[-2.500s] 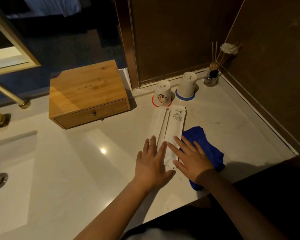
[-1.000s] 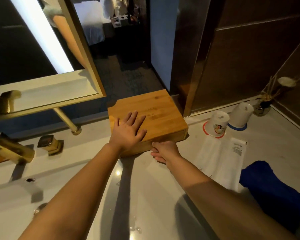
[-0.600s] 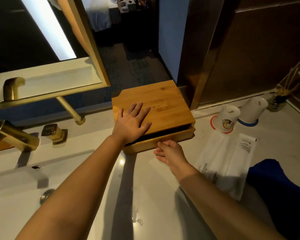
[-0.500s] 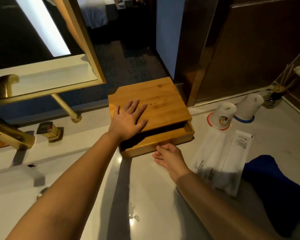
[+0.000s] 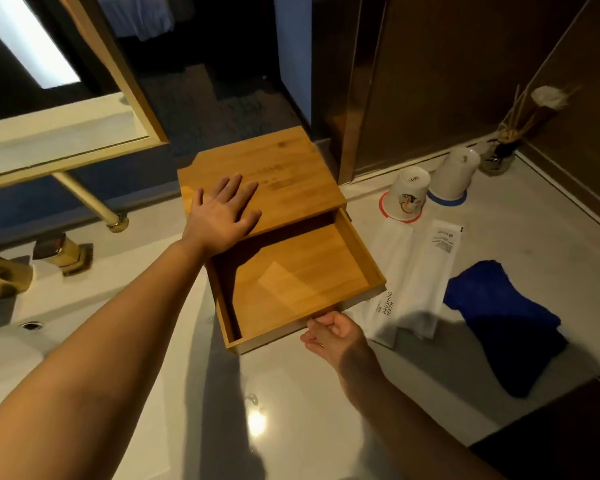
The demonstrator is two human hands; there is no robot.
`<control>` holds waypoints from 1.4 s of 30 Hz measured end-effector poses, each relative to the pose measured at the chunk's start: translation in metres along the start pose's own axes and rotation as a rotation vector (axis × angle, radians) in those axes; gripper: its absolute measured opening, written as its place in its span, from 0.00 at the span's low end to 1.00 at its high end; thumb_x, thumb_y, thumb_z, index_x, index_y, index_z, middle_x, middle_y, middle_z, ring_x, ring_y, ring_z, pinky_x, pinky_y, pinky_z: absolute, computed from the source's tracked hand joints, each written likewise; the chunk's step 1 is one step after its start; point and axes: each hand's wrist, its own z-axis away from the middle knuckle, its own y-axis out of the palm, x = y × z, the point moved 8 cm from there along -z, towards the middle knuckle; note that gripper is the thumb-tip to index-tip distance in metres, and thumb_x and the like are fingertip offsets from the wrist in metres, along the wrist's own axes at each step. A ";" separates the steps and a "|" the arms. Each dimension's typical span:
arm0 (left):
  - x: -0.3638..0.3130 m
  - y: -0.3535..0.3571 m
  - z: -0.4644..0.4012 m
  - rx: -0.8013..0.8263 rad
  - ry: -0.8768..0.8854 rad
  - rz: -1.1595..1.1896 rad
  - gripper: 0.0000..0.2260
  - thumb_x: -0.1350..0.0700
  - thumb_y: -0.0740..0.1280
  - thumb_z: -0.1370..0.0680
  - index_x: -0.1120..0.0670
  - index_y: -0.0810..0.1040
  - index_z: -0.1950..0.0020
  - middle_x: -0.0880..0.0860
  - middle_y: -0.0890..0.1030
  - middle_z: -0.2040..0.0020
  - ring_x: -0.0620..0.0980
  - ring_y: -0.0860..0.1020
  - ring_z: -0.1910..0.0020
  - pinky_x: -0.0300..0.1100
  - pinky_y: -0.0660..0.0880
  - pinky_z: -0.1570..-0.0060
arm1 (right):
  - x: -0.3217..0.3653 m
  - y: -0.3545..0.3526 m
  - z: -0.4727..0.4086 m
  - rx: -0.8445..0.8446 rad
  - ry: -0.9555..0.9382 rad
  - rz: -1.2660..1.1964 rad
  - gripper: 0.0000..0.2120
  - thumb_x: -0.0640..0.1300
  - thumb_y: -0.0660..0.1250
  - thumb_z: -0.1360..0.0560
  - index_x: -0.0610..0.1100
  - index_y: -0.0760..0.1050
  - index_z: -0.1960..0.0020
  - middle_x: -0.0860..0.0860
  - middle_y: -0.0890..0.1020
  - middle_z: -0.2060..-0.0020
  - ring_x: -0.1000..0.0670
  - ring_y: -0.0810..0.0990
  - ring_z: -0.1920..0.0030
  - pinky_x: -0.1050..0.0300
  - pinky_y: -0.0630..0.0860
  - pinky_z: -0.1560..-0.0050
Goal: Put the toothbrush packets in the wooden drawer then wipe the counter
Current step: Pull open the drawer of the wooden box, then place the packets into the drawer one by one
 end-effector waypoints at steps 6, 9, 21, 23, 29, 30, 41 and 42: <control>-0.001 0.000 0.001 0.001 0.006 -0.002 0.29 0.35 0.45 0.25 0.41 0.50 0.24 0.50 0.50 0.21 0.51 0.47 0.23 0.59 0.44 0.28 | 0.012 -0.001 0.008 0.043 0.045 0.007 0.05 0.39 0.66 0.25 0.47 0.76 0.59 0.48 0.82 0.62 0.45 0.82 0.55 0.54 0.80 0.49; 0.000 0.000 -0.001 0.000 0.008 -0.010 0.29 0.35 0.45 0.25 0.41 0.50 0.24 0.50 0.50 0.21 0.51 0.47 0.23 0.60 0.44 0.28 | 0.030 -0.020 0.013 0.072 0.026 0.195 0.07 0.40 0.65 0.25 0.51 0.76 0.59 0.51 0.82 0.60 0.48 0.82 0.55 0.55 0.80 0.50; 0.001 0.002 -0.002 0.005 -0.001 -0.027 0.31 0.34 0.43 0.26 0.41 0.49 0.24 0.50 0.50 0.21 0.51 0.48 0.23 0.59 0.45 0.28 | 0.113 -0.166 -0.003 -0.628 -0.088 1.116 0.29 0.53 0.70 0.29 0.43 0.67 0.34 0.42 0.72 0.39 0.43 0.72 0.40 0.51 0.74 0.49; 0.001 0.002 -0.002 0.005 -0.001 -0.029 0.31 0.34 0.43 0.26 0.41 0.49 0.24 0.50 0.50 0.21 0.51 0.48 0.23 0.59 0.45 0.28 | 0.102 -0.173 -0.008 -0.614 0.002 1.043 0.32 0.52 0.71 0.30 0.42 0.64 0.32 0.41 0.71 0.38 0.42 0.72 0.39 0.50 0.75 0.47; 0.003 0.002 -0.003 -0.006 0.004 -0.029 0.31 0.34 0.43 0.26 0.41 0.50 0.24 0.50 0.51 0.22 0.52 0.49 0.23 0.60 0.46 0.28 | 0.090 -0.190 -0.009 -0.679 -0.050 0.681 0.31 0.41 0.74 0.33 0.39 0.65 0.34 0.40 0.77 0.42 0.41 0.74 0.41 0.49 0.74 0.45; 0.003 0.003 -0.004 -0.004 0.002 -0.031 0.30 0.34 0.43 0.26 0.41 0.50 0.24 0.50 0.51 0.22 0.52 0.49 0.23 0.60 0.46 0.28 | 0.087 -0.192 -0.008 -0.672 -0.048 0.611 0.29 0.40 0.73 0.32 0.39 0.67 0.35 0.41 0.79 0.43 0.41 0.76 0.42 0.50 0.74 0.46; 0.001 0.002 -0.002 -0.017 -0.002 -0.006 0.30 0.35 0.45 0.25 0.42 0.51 0.24 0.50 0.51 0.22 0.52 0.49 0.23 0.60 0.45 0.28 | 0.094 -0.179 0.000 -0.403 -0.016 -0.079 0.03 0.34 0.66 0.27 0.39 0.75 0.55 0.48 0.78 0.70 0.57 0.79 0.74 0.57 0.78 0.64; 0.002 0.002 -0.002 -0.020 -0.003 -0.007 0.30 0.35 0.44 0.25 0.42 0.51 0.24 0.50 0.51 0.22 0.52 0.49 0.23 0.60 0.45 0.28 | 0.102 -0.176 0.002 -0.382 -0.050 -0.113 0.03 0.34 0.66 0.27 0.40 0.76 0.54 0.48 0.81 0.66 0.57 0.82 0.70 0.58 0.80 0.64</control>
